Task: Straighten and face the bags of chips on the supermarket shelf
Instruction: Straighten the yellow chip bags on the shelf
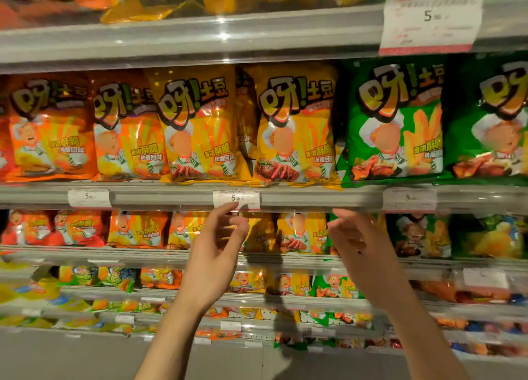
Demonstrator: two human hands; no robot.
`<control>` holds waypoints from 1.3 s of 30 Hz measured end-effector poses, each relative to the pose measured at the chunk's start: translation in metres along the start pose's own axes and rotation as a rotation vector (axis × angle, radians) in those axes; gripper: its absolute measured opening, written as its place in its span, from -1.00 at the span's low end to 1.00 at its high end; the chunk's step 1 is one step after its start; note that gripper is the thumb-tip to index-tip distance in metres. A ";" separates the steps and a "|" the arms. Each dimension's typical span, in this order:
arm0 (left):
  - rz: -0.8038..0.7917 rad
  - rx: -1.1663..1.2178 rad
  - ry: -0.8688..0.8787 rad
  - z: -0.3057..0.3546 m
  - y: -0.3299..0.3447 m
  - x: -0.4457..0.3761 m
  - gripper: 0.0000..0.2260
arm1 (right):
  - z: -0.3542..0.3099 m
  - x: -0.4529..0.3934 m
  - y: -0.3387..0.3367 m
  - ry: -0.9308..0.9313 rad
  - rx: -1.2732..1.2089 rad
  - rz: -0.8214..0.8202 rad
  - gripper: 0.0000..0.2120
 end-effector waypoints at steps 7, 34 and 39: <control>-0.080 0.048 0.022 -0.009 -0.040 -0.014 -0.73 | -0.026 0.011 0.025 0.089 0.007 0.090 -0.68; -0.046 -0.111 0.281 0.029 -0.114 -0.128 -0.48 | -0.178 -0.091 0.107 -0.205 0.147 0.218 -0.48; 0.040 -0.166 0.271 0.032 -0.086 -0.141 -0.47 | -0.186 -0.125 0.106 -0.202 0.256 0.114 -0.46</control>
Point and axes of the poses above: each hand's wrist, its own x-axis away from the middle knuckle, its own y-axis out of the palm, z = x × y, the point moved 1 cm from there along -x, towards the middle knuckle, and after that the axes turned 7 degrees about x, right-handed, at the moved point
